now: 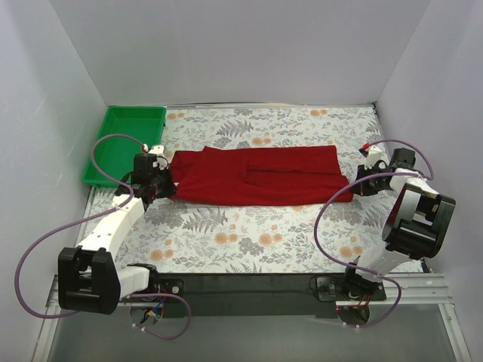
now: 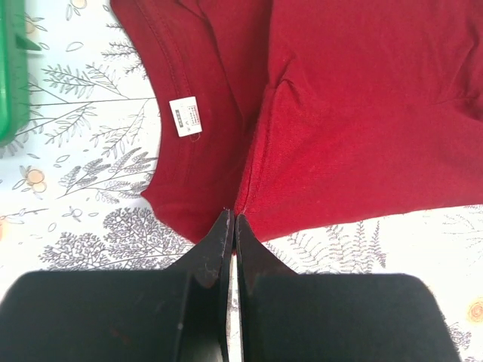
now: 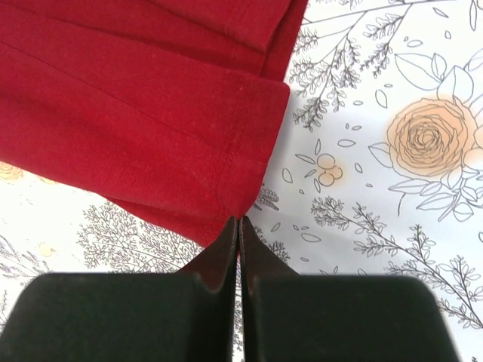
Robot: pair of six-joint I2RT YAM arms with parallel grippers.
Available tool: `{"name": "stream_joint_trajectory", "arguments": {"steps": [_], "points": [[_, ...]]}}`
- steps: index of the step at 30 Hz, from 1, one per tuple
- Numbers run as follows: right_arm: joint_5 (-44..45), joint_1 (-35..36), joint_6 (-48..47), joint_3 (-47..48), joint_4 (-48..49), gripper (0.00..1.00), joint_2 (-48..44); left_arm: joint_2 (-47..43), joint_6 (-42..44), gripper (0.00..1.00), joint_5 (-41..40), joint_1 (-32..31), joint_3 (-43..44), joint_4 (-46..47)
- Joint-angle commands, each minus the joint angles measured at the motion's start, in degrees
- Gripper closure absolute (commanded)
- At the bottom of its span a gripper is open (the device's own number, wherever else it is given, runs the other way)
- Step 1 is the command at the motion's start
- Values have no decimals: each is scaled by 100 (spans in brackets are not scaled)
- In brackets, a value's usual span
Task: Fold and stack the t-shirts
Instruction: Fold the tshirt
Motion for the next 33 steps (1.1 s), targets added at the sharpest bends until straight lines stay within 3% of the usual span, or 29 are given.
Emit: {"name": "stream_joint_trajectory", "arguments": {"steps": [1, 14, 17, 33], "points": [[22, -129, -287, -78, -122, 99, -224, -338, 170, 100, -205, -16, -121, 25], [39, -322, -815, -192, -439, 99, -330, 31, 407, 100, -477, -94, 81, -344], [39, -357, -1008, -192, -580, 99, -321, -21, 478, 100, -863, -200, 99, -432], [-672, -472, -2194, -351, -1441, 99, -453, -21, 662, 100, -1118, -455, 46, -582]]}}
